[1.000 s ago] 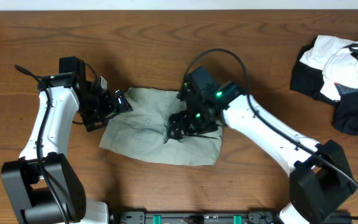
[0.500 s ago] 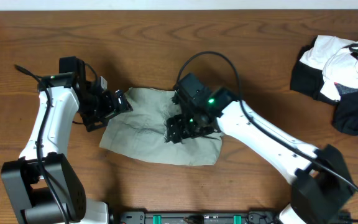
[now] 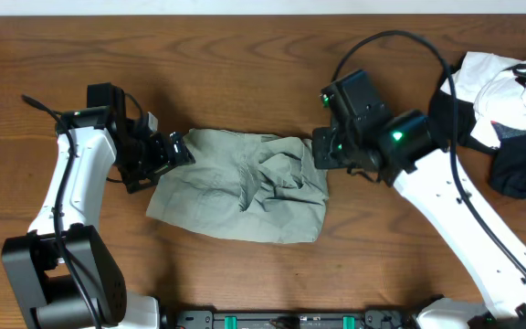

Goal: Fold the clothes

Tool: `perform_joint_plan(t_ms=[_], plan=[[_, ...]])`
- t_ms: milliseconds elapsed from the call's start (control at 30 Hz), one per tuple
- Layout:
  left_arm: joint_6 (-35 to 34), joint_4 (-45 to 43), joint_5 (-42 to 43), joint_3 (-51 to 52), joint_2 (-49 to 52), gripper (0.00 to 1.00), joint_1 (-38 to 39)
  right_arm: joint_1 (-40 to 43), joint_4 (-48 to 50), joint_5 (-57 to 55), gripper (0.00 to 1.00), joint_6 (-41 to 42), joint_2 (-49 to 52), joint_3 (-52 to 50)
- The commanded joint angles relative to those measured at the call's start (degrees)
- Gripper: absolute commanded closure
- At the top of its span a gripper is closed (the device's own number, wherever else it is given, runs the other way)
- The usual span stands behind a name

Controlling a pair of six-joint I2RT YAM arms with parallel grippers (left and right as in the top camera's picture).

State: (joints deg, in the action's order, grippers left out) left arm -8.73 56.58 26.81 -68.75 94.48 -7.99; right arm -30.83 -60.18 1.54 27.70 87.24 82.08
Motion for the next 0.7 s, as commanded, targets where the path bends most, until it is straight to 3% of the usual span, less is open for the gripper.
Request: perform_joint_plan(t_ms=[0,267,467,667], plan=[[1.07,0.2,0.2,0.24,0.09,0.02,0.09,1.11,1.84,-0.22,0.99,1.27,2.27,-4.09],[1.03,0.15,0.2,0.24,0.09,0.02,0.09,0.55,14.6,0.28,0.99,6.14,8.96,-15.1],[1.03,-0.04,0.2,0.24,0.09,0.02,0.09,-4.66,22.1,3.65,0.99,6.6,13.57,-16.65],[1.03,-0.04,0.2,0.24,0.09,0.02,0.09,-10.71,25.11,3.63,0.99,14.05,18.08,-16.65]])
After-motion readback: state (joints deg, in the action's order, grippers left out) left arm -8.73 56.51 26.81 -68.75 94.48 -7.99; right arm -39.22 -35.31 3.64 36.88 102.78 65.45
